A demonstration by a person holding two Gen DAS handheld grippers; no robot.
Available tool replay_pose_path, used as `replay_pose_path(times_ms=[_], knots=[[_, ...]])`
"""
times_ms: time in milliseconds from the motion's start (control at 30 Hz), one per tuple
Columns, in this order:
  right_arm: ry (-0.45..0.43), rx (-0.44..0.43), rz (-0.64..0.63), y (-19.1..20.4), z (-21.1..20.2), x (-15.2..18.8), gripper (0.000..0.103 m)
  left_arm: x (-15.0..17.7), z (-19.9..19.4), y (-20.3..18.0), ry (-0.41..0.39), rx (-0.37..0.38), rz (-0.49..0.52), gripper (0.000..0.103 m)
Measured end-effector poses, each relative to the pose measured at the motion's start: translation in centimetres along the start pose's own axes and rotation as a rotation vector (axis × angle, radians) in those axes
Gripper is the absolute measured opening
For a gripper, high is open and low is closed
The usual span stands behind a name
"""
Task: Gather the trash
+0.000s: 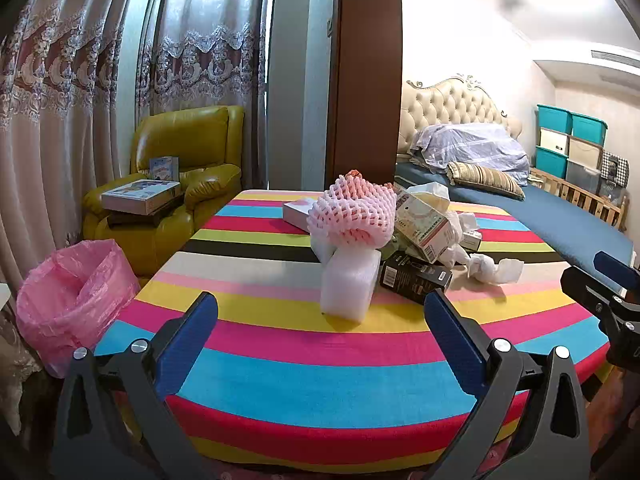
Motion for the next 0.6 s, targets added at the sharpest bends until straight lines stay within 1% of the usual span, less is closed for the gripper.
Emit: replay_pose_path(times_ms=[600], knots=[[0.003, -0.003, 0.001, 0.03, -0.21, -0.02, 0.099, 0.19, -0.06, 0.02, 0.007, -0.002, -0.003, 0.097]])
Point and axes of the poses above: each gripper's, at about its wrist camera, not at the fingertips, and z roughly the way its jaws point, y to its left, x to its underside, the point moved 2 cm from there along z, roughly the way its jaws point, and after that the axes turned 9 degrees about z, right-handed, at the moved point
